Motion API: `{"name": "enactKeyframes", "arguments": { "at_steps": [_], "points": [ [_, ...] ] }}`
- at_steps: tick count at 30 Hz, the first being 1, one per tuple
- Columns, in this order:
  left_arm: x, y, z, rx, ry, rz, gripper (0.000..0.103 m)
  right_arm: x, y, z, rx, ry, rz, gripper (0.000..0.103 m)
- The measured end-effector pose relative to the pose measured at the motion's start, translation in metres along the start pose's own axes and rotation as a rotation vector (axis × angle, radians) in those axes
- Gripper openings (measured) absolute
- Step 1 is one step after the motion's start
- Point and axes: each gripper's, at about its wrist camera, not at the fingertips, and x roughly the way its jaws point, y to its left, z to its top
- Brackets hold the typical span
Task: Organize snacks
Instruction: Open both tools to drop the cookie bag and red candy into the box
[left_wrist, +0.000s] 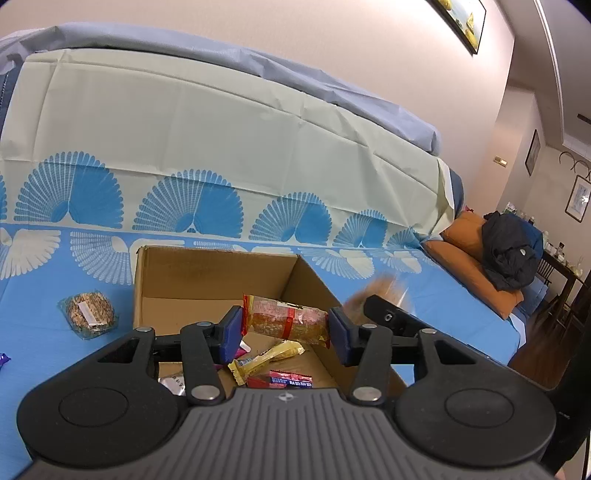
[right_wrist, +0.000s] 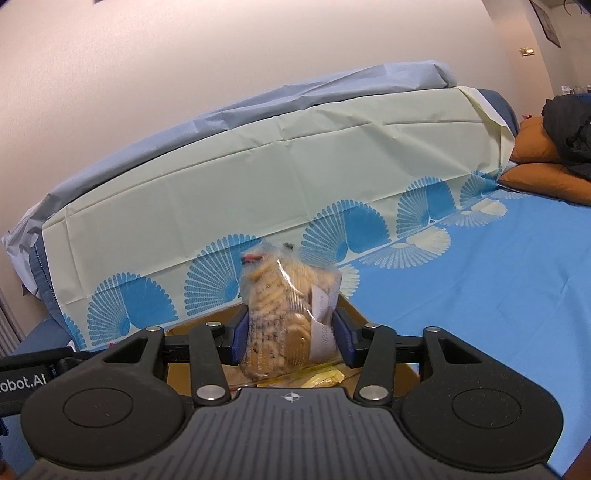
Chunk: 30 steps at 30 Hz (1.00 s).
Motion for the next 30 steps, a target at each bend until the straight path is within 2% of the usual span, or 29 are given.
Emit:
{"name": "enactKeyframes", "arguments": {
  "at_steps": [1, 2, 3, 4, 10, 13, 15, 17, 19, 21, 24, 26, 29, 30],
  "points": [
    [0.000, 0.001, 0.000, -0.002, 0.006, 0.012, 0.060, 0.001, 0.000, 0.000, 0.000, 0.005, -0.007, 0.063],
    [0.002, 0.002, 0.000, -0.009, 0.017, 0.024, 0.070, 0.002, 0.002, 0.000, 0.001, 0.014, -0.021, 0.085],
    [0.003, 0.004, -0.001, -0.022, 0.027, 0.038, 0.078, 0.003, 0.002, -0.001, 0.000, 0.018, -0.039, 0.093],
    [0.003, 0.007, -0.002, -0.030, 0.029, 0.040, 0.079, 0.004, 0.002, -0.003, 0.000, 0.019, -0.060, 0.096],
    [-0.011, 0.023, -0.020, -0.005, -0.018, 0.053, 0.077, 0.008, 0.003, -0.006, -0.009, 0.035, -0.070, 0.095],
    [-0.023, 0.036, -0.034, 0.002, -0.019, 0.025, 0.060, 0.010, 0.005, -0.009, -0.022, 0.044, -0.067, 0.095],
    [-0.030, 0.049, -0.044, 0.002, -0.003, 0.010, 0.035, 0.011, 0.006, -0.010, -0.033, 0.051, -0.062, 0.095],
    [-0.039, 0.066, -0.056, 0.000, 0.012, 0.015, 0.027, 0.011, 0.009, -0.011, -0.045, 0.055, -0.058, 0.095],
    [-0.047, 0.086, -0.067, -0.012, 0.019, 0.031, 0.027, 0.012, 0.011, -0.013, -0.060, 0.059, -0.050, 0.094],
    [-0.052, 0.107, -0.076, -0.022, 0.027, 0.072, 0.027, 0.012, 0.014, -0.016, -0.075, 0.063, -0.043, 0.088],
    [-0.058, 0.138, -0.088, -0.009, 0.027, 0.130, 0.027, 0.014, 0.019, -0.020, -0.098, 0.075, -0.023, 0.072],
    [-0.063, 0.159, -0.097, 0.017, 0.017, 0.167, 0.027, 0.016, 0.023, -0.023, -0.113, 0.085, -0.004, 0.058],
    [-0.074, 0.190, -0.124, 0.025, -0.005, 0.213, 0.027, 0.018, 0.030, -0.029, -0.136, 0.099, 0.018, 0.047],
    [-0.077, 0.202, -0.133, -0.029, 0.003, 0.238, 0.024, 0.018, 0.032, -0.030, -0.144, 0.101, 0.022, 0.046]
  ]
}}
